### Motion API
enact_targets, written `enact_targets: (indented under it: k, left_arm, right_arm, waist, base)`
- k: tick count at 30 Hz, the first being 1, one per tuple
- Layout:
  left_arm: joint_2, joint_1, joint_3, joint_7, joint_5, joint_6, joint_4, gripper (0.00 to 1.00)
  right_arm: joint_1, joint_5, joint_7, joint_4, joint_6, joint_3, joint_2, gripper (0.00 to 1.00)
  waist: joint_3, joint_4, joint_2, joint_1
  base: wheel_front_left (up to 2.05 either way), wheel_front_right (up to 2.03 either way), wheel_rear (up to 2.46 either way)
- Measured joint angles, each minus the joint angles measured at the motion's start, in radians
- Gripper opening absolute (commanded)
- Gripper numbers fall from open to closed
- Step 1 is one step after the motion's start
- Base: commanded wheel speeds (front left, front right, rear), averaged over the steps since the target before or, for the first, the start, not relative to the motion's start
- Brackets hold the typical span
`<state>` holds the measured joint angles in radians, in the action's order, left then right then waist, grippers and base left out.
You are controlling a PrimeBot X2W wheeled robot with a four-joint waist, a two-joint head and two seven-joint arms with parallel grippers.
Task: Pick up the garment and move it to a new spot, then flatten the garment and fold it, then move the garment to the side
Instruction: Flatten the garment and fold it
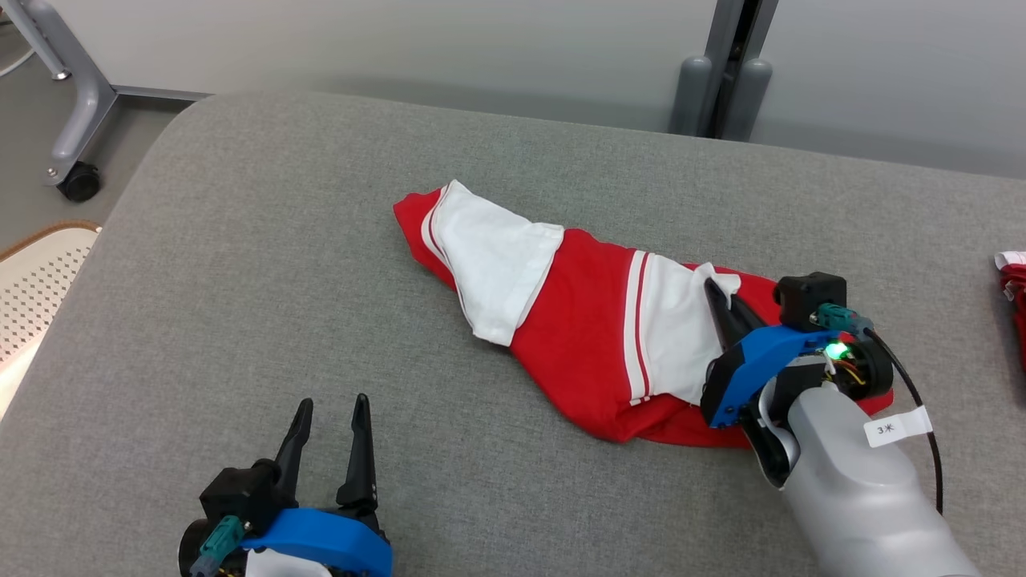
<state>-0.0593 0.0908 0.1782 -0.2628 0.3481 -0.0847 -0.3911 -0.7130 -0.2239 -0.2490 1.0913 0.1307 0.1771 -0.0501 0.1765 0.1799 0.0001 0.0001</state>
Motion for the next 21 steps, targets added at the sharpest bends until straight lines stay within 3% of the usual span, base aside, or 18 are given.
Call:
enact_targets:
  k: [5, 14, 21]
  left_arm:
    - [0.001, 0.001, -0.007, 0.000, -0.004, 0.000, 0.001, 1.00]
    - [-0.017, 0.004, -0.085, 0.000, -0.005, 0.023, 0.059, 1.00]
    - [-0.038, -0.012, -0.143, 0.000, -0.002, 0.040, 0.104, 1.00]
  right_arm:
    - [0.002, -0.094, -0.009, -0.109, 0.000, 0.160, 0.000, 0.00]
    - [0.100, -0.261, 0.032, -0.390, 0.000, 0.582, 0.001, 0.00]
    - [0.168, -0.322, 0.097, -0.485, 0.000, 0.822, 0.002, 0.00]
  waist:
    - [-0.012, -0.002, 0.0000, -0.0001]
    - [-0.052, -0.013, 0.0000, -0.0002]
    - [-0.071, -0.019, 0.0000, -0.0002]
  base:
    - [0.00, 0.00, 0.00]
    - [0.00, 0.00, 0.00]
    - [0.00, 0.00, 0.00]
